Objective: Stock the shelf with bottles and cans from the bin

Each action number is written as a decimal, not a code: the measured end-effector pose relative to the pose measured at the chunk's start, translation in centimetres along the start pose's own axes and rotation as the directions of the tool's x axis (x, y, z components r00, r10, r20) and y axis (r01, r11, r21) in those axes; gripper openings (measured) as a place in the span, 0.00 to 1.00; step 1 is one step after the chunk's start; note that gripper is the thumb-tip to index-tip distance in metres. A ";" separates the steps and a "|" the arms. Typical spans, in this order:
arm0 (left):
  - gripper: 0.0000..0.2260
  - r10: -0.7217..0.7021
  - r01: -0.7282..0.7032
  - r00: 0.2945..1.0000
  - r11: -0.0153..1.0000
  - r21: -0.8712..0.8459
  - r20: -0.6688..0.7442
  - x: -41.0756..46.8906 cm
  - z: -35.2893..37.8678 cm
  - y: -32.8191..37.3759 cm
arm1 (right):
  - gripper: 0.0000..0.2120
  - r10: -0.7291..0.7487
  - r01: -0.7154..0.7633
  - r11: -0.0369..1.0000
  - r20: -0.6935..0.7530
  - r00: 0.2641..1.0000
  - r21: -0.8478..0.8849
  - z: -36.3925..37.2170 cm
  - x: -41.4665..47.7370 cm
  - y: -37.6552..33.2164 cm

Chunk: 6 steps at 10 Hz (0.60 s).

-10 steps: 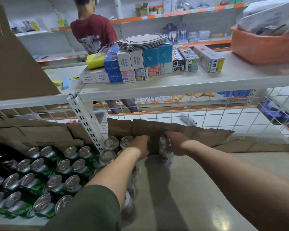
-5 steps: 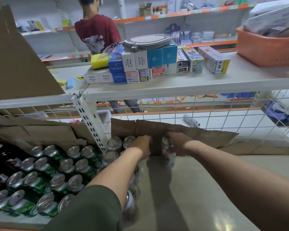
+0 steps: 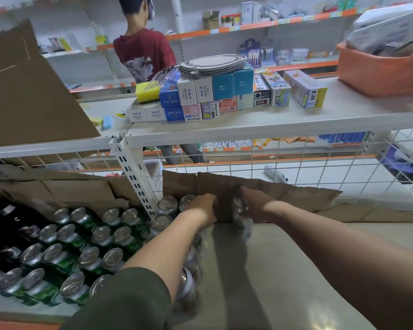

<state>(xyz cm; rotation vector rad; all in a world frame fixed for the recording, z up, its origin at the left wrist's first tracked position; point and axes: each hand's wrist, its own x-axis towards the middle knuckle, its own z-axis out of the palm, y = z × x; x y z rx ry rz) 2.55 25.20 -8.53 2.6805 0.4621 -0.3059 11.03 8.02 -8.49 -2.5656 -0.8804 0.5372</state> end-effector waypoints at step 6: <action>0.26 0.038 -0.038 0.992 0.999 -0.001 -0.120 -3.7 -4.4 1.4 | 0.31 -0.046 0.039 0.968 -0.024 0.999 -0.250 -4.0 -2.1 -0.3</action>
